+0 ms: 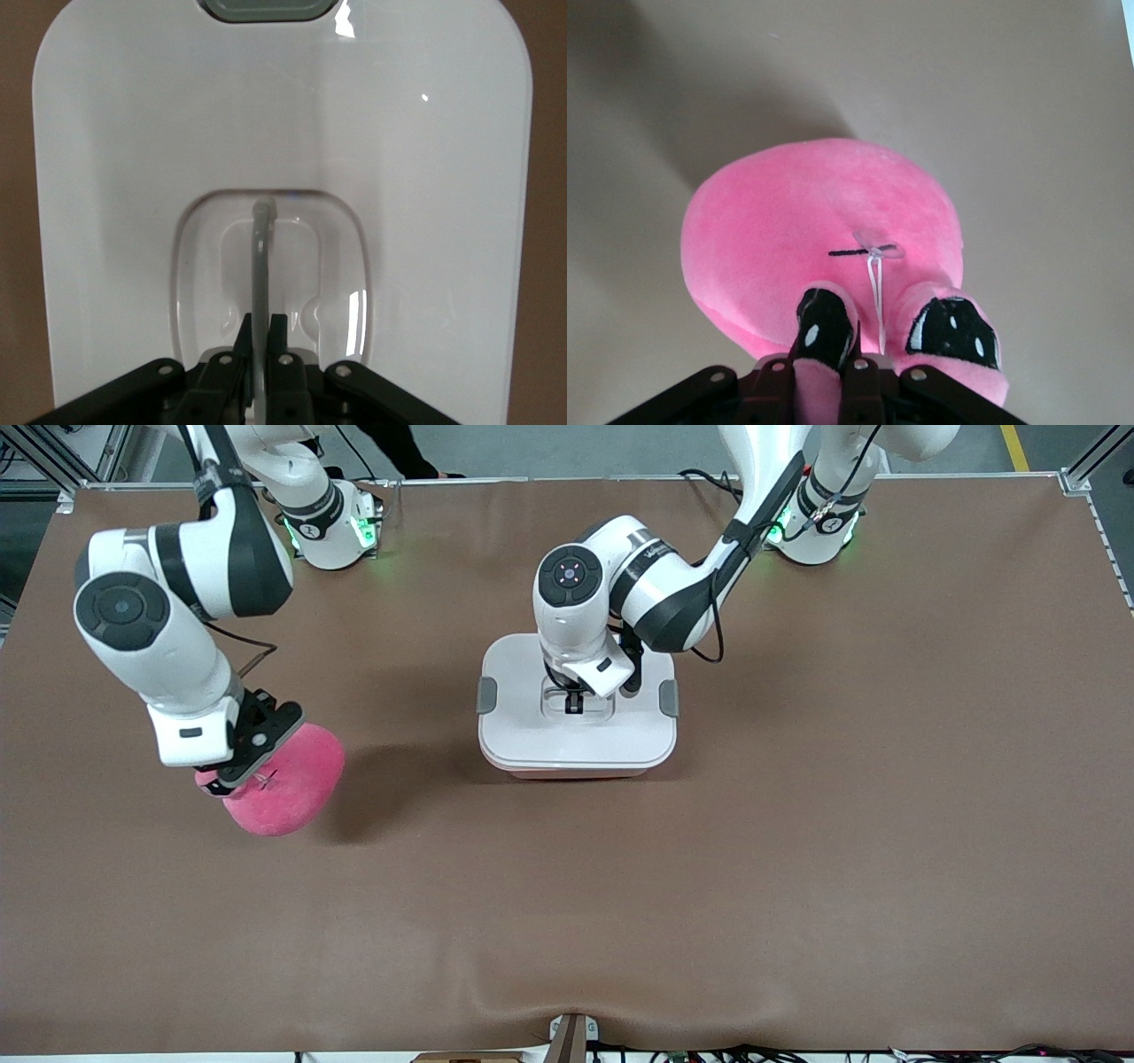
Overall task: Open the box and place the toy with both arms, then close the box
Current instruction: 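Lift the white lid off with the left gripper while the right gripper lifts the toy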
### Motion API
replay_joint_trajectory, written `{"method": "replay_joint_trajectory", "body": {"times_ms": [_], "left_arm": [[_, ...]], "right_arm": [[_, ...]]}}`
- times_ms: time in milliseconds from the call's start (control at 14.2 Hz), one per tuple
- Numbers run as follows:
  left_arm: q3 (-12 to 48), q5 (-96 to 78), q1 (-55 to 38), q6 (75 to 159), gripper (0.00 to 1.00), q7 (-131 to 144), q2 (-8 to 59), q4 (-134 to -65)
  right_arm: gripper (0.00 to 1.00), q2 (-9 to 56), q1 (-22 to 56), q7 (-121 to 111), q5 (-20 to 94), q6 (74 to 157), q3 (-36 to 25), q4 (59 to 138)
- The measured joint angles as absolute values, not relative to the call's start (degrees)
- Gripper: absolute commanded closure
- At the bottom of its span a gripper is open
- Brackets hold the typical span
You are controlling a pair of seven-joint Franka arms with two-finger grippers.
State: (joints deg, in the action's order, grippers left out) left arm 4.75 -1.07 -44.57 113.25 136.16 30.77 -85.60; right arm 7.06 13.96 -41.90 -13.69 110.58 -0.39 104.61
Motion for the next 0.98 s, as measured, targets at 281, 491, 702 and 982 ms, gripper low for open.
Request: {"method": "replay_joint_trajectory", "body": {"times_ms": [281, 491, 702, 982], "left_arm": [[4.52, -1.07, -44.52, 111.52, 1.00, 136.16, 28.47, -85.60], [4.06, -0.81, -43.41, 109.93, 1.00, 136.16, 27.06, -85.62], [4.00, 1.13, -40.31, 108.18, 1.00, 135.92, 25.80, -85.80], [3.97, 1.32, -35.75, 107.64, 1.00, 131.62, 24.17, -87.34]], "right_arm": [[1.00, 5.20, 18.40, -49.62, -13.75, 109.13, -0.27, 104.62], [1.00, 5.03, 20.91, -53.57, -17.50, 108.38, -0.27, 104.61], [1.00, 4.90, 27.05, -53.96, -24.95, 104.11, -0.19, 104.12], [1.00, 4.77, 36.80, -53.94, -32.97, 99.93, 0.01, 102.82]]}}
